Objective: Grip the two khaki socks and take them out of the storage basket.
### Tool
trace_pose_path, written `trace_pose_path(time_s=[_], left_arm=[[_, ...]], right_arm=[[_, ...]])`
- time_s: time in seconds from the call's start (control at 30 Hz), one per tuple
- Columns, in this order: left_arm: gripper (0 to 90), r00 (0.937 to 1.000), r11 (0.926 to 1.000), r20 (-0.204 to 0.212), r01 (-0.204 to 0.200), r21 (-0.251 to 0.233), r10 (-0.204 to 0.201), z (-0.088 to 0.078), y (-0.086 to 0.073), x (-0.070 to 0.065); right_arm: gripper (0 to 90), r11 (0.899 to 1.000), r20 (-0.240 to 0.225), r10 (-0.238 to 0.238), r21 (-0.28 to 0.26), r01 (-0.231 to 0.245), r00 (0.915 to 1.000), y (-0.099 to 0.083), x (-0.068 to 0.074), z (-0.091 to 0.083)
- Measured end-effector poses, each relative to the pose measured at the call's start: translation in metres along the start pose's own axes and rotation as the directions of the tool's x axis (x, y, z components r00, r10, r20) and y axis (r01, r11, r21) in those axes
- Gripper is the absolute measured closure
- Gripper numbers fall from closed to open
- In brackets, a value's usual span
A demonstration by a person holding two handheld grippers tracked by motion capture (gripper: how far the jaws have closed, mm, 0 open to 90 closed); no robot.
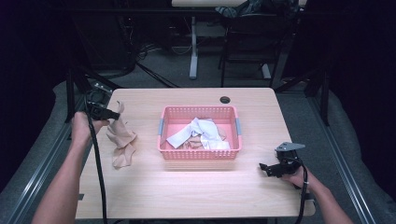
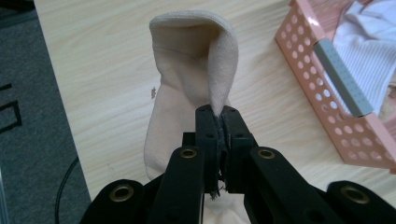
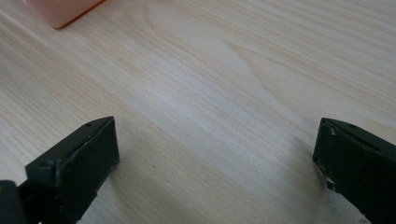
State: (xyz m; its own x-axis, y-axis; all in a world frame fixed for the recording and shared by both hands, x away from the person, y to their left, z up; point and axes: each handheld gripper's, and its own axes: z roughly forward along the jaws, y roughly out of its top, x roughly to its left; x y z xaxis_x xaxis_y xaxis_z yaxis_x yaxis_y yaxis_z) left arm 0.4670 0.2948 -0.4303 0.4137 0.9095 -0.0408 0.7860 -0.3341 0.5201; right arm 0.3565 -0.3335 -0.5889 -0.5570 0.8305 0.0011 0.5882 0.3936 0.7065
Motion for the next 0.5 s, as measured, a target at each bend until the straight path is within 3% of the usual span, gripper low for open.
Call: trace_pose_path(time_s=[0.5], left_arm=[[87.0,0.9992,0.9959,0.005,0.04,0.082,-0.04,0.059,-0.016,0.003]], right_arm=[[0.0,1.0,0.0,0.0,0.0,0.0,1.0,0.0,0.0,0.0]])
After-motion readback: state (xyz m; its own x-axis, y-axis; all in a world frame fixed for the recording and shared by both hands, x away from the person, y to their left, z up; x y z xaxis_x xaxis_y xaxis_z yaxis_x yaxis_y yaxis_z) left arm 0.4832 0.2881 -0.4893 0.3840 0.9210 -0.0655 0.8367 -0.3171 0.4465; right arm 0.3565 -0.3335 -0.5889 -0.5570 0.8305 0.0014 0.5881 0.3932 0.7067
